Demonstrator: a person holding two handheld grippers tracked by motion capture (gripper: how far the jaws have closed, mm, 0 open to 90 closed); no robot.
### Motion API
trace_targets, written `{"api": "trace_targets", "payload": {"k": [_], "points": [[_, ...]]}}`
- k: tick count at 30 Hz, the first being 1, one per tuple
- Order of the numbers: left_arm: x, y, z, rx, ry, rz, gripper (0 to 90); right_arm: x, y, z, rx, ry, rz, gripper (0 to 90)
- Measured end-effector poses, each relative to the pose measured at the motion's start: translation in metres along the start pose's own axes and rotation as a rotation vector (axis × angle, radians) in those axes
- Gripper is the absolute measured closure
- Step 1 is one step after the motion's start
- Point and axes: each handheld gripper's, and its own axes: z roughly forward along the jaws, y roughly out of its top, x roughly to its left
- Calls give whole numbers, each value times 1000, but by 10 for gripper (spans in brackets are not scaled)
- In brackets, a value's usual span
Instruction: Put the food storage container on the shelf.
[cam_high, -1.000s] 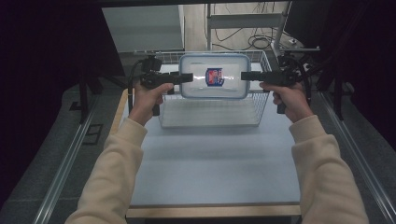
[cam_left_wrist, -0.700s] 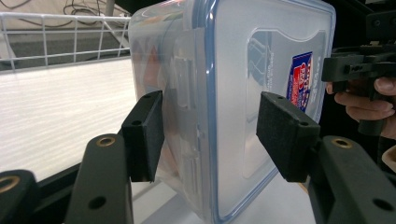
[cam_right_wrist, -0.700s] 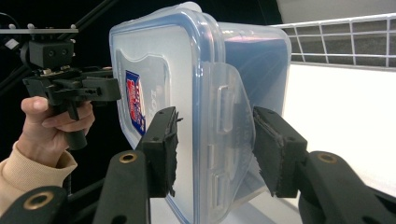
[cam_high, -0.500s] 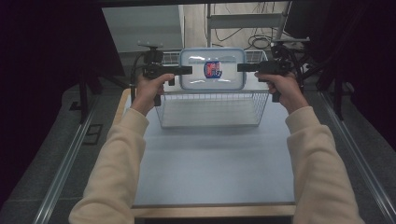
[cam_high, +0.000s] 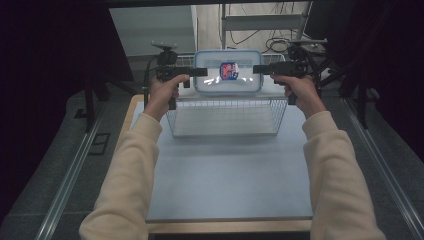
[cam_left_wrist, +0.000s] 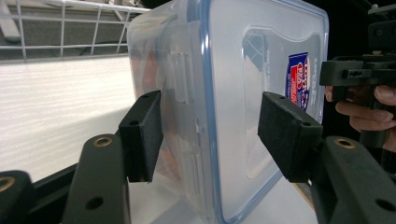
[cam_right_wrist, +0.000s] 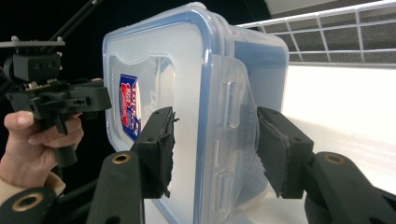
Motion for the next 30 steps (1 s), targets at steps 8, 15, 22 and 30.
{"api": "trace_targets", "payload": {"k": [8,15,22,30], "points": [[11,7,11,-14,-20,-76,382,-9,4,6,-9,1,94,478],[16,8,20,-24,-16,-99,333,-14,4,11,-39,-16,180,466],[16,8,27,-38,36,-79,313,-12,1,15,-63,-119,200,407],[12,4,21,-72,22,-73,277,-9,-3,2,-154,-131,171,346]]}}
